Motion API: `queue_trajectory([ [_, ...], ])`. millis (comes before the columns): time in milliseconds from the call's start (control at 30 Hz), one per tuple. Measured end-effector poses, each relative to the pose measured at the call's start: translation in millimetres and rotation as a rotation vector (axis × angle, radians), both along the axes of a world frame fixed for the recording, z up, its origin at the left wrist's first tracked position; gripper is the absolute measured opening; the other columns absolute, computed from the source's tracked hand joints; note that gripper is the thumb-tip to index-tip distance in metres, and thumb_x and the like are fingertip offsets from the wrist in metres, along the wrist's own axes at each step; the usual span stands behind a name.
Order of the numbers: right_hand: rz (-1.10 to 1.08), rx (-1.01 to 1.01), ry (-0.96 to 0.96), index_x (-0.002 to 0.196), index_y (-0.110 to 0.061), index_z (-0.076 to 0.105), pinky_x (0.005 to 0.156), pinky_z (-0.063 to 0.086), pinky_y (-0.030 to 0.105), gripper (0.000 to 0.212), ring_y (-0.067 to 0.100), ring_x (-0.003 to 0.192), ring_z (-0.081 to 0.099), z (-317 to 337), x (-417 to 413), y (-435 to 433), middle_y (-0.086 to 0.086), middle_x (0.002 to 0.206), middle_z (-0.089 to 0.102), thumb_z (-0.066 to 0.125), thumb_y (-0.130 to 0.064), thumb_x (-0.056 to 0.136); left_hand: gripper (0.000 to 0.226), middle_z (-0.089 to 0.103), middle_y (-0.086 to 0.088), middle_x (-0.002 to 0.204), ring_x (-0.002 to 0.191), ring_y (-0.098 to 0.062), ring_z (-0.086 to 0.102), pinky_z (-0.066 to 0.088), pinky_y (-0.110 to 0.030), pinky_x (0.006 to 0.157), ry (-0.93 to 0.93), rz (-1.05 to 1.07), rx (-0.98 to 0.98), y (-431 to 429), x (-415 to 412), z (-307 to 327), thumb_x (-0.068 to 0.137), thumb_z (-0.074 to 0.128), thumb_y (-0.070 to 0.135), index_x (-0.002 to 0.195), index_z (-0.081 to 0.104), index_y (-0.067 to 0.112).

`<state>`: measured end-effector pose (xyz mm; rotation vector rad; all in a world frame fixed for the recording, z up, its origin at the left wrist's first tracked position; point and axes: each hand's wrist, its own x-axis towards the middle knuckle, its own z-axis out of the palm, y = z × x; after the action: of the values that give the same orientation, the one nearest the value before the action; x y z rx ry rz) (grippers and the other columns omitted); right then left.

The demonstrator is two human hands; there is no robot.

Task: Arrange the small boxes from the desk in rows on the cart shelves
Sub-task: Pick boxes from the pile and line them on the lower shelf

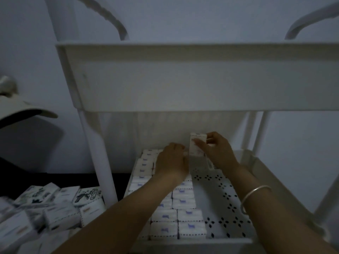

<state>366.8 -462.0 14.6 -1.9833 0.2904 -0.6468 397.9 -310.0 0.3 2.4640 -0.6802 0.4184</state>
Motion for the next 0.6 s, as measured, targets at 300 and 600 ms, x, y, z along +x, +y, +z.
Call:
queue_trajectory([
  [300, -0.118, -0.326, 0.224, 0.108, -0.023, 0.061, 0.079, 0.050, 0.031, 0.040, 0.017, 0.094, 0.063, -25, 3, -1, -0.006, 0.107, 0.068, 0.066, -0.054, 0.082, 0.038, 0.064, -0.007, 0.080, 0.067, -0.025, 0.061, 0.037, -0.026, 0.061, -0.248, -0.063, 0.110, 2, -12, -13, 0.088, 0.033, 0.018, 0.077, 0.068, 0.009],
  [600, -0.064, -0.074, 0.206, 0.101, -0.020, 0.071, 0.081, 0.052, 0.029, 0.035, 0.018, 0.091, 0.067, -40, 14, 6, 0.000, 0.098, 0.073, 0.072, -0.047, 0.079, 0.034, 0.054, 0.000, 0.127, 0.110, -0.019, 0.053, 0.040, -0.030, 0.092, -0.067, 0.010, 0.113, 4, -15, -4, 0.102, 0.035, 0.021, 0.124, 0.060, 0.016],
])
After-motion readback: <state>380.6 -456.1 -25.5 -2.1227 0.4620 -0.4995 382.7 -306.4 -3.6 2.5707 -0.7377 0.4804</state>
